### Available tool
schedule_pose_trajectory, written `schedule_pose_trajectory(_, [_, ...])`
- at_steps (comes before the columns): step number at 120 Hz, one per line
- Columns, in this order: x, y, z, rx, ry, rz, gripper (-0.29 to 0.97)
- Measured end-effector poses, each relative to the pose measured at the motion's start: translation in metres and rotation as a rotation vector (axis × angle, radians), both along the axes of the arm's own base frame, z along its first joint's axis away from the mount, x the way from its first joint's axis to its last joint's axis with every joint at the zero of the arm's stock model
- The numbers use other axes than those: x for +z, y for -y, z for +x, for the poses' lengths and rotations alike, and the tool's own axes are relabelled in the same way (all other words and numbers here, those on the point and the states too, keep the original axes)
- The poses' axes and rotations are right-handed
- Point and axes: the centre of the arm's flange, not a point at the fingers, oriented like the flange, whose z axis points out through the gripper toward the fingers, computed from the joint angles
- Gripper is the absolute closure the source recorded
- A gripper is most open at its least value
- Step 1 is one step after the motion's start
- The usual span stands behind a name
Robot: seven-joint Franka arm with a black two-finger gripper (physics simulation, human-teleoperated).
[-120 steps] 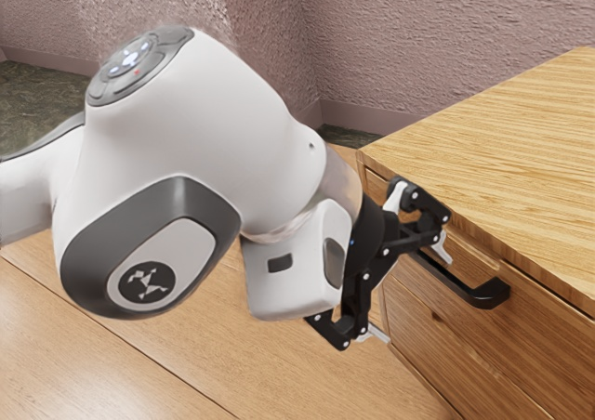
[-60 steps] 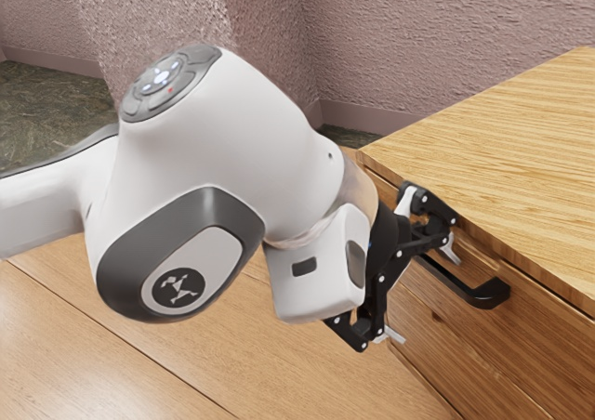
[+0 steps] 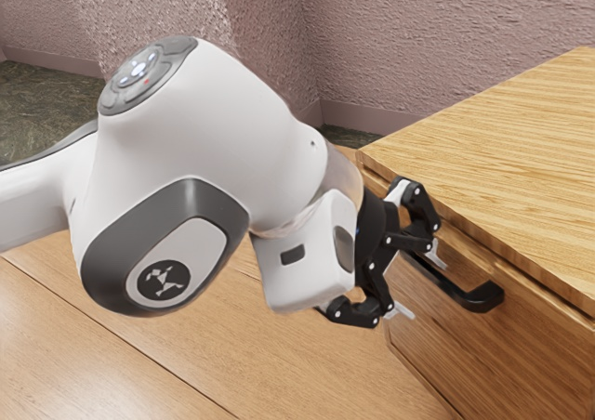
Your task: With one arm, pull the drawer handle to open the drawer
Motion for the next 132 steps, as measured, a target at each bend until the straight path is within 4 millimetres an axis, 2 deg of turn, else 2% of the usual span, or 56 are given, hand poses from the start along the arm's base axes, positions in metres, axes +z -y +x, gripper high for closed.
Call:
schedule_pose_trajectory(62, [0.000,0.010,-0.012,0.014,0.001,-0.013,0.59])
schedule_pose_trajectory(109, [0.000,0.000,-0.040,0.045,0.010,-0.009,0.69])
schedule_pose_trajectory(132, [-0.001,-0.004,-0.050,0.061,0.013,-0.008,0.70])
